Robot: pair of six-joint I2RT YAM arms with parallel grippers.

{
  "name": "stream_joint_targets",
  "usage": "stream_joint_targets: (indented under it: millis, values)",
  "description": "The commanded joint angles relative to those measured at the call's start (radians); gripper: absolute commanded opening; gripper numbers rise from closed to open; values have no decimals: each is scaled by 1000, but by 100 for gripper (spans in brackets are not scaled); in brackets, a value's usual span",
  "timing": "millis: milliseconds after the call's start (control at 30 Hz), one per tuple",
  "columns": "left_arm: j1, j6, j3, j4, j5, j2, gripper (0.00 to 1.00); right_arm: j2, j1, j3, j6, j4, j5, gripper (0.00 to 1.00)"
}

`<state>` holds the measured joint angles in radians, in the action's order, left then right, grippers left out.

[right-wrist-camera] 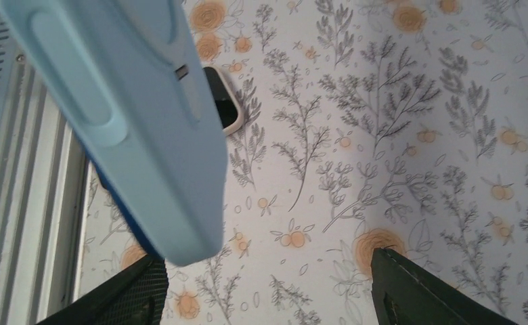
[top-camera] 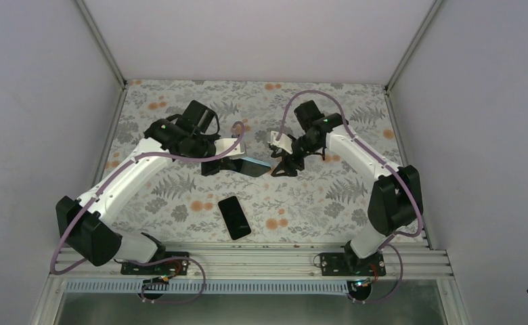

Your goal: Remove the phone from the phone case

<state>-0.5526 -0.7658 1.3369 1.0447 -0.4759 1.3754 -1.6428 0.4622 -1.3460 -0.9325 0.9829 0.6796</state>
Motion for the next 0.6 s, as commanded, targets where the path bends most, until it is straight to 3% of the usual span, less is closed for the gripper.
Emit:
stream_joint_targets:
  millis: [0,567]
  values:
    - [3,13,31,-30,-52,-18,2,35,-15,13,31,-96,1,74]
    - [3,8,27,-26,-83,-13,2,21,-26,-39,68,-145,15,72]
